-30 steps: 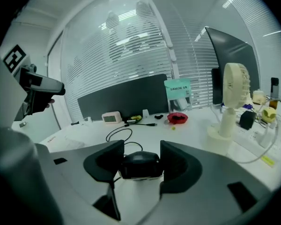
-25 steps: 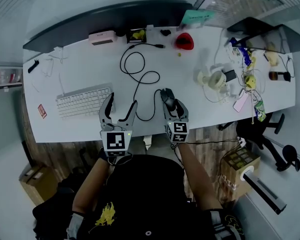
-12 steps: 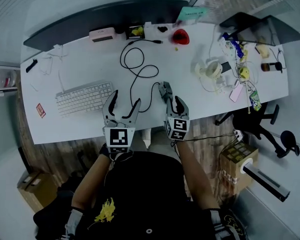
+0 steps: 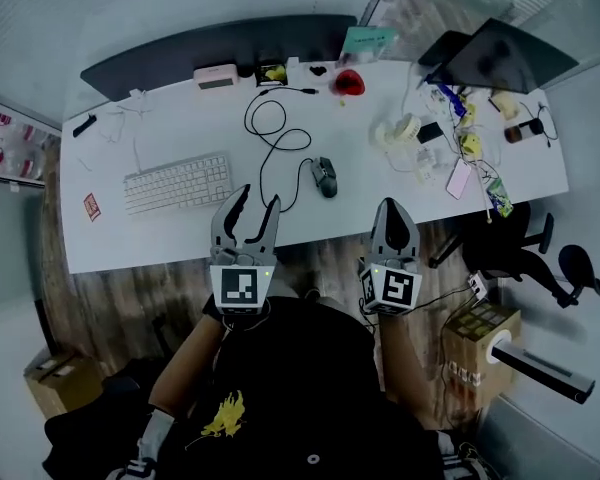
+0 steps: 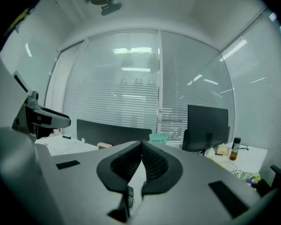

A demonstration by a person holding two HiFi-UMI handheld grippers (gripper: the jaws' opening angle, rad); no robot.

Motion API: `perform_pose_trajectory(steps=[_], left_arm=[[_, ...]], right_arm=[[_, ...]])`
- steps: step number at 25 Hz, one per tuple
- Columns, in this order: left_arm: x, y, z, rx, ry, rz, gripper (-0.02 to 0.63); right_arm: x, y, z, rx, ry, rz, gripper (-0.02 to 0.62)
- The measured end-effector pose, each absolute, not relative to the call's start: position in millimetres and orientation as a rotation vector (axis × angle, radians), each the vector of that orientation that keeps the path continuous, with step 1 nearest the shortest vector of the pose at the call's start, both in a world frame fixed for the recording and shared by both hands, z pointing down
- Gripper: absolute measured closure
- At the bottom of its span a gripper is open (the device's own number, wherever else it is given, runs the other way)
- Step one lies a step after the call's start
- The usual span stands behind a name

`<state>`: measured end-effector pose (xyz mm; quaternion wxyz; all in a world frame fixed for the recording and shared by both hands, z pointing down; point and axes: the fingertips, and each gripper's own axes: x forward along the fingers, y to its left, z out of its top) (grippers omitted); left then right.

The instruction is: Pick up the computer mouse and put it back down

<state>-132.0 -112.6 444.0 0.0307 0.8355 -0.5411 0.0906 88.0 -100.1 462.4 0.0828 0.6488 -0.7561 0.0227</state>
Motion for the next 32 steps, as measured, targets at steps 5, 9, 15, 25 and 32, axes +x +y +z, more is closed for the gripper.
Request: perform_pose_trajectory(steps=[5,9,15,25,32], left_arm=[[-110.3,-37.8,406.8,2.622,-1.879,0.178,0.51],[-103.1,26.2,386.7,2.542,-1.994,0.141,0.592],[-103.4,98.1,369.0,2.559,-2.07,0.204,0.592],[-101.7,147.4,361.2,2.569,-2.062,0.263,0.592],[-87.6,148.4,348.0,2.606,-2.054,0.233,0.592]], right_arm=[[121.6,-13.9,423.4,1.989,-2.371,0.025,0.58],[152.6,54.1,411.8,2.03,-2.441,0.065,0.58],[175.9,124.6,400.6,1.988,-2.519,0.056,0.581],[179.6,176.1,380.0,1.955,-2.598,0.008,0.581],[185.6,181.0,371.7,1.963,-2.619,-0.005,0.581]])
